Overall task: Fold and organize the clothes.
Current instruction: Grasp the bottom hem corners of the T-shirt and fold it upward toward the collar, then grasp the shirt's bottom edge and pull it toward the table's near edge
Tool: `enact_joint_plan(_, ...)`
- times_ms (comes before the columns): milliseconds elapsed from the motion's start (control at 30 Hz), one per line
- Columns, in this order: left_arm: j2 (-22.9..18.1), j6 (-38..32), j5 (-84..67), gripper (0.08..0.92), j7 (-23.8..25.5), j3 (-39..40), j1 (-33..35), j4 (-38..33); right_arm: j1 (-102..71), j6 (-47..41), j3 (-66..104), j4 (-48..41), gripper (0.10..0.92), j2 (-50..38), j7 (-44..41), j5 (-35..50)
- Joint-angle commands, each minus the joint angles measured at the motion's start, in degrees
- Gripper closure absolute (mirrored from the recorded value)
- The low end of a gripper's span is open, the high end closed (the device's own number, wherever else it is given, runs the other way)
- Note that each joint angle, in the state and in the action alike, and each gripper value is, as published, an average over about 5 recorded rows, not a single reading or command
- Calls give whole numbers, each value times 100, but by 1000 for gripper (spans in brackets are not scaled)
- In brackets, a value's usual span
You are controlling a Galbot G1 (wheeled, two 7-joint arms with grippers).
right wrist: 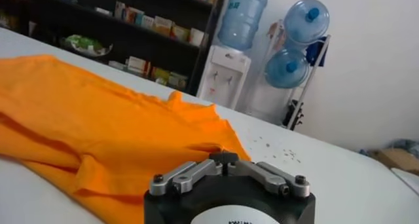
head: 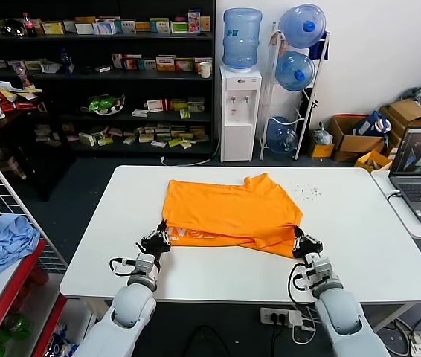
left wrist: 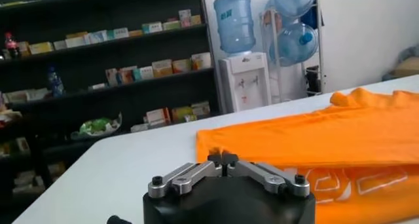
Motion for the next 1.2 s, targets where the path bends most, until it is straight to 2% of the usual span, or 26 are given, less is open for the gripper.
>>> enact_joint_plan(33, 250, 435, -635, 779, 150, -12, 158, -370, -169, -383, -35, 278, 696, -106, -23, 431)
enact_joint_plan(200, 436, 1122, -1228, 641, 209, -77, 425, -806, -700, -960, 111, 908, 558, -404, -92, 683)
enact_joint_plan(333, 443, 1450, -1582, 520, 154, -126, 430, -883, -1089, -1189, 271, 1193, 436, -542, -105, 668)
enact_joint_plan(533, 424, 1588, -1844, 346, 100, -138, 329, -714, -1280, -1193, 351, 1125, 267, -551, -110, 574)
enact_joint_plan(667, 415, 1683, -1955, 237, 91, -137, 318, -621, -1233, -1192, 338, 973, 209, -523, -118, 519)
enact_joint_plan(800, 385, 1702, -2030, 184, 89, -144, 295, -480, -1172, -1202, 312, 812, 215, -499, -133, 470)
enact_joint_plan(900, 371, 1700, -2033, 183, 118, -144, 252, -376, -1123, -1208, 297, 696, 267, -476, -139, 433)
enact_joint_plan(1000, 383, 1697, -2007, 230, 188, -134, 219, -316, -1099, -1231, 288, 634, 347, -449, -136, 410)
enact_joint_plan(1200, 408, 1648, -1979, 399, 260, -136, 199, -276, -1065, -1228, 280, 598, 521, -424, -111, 420)
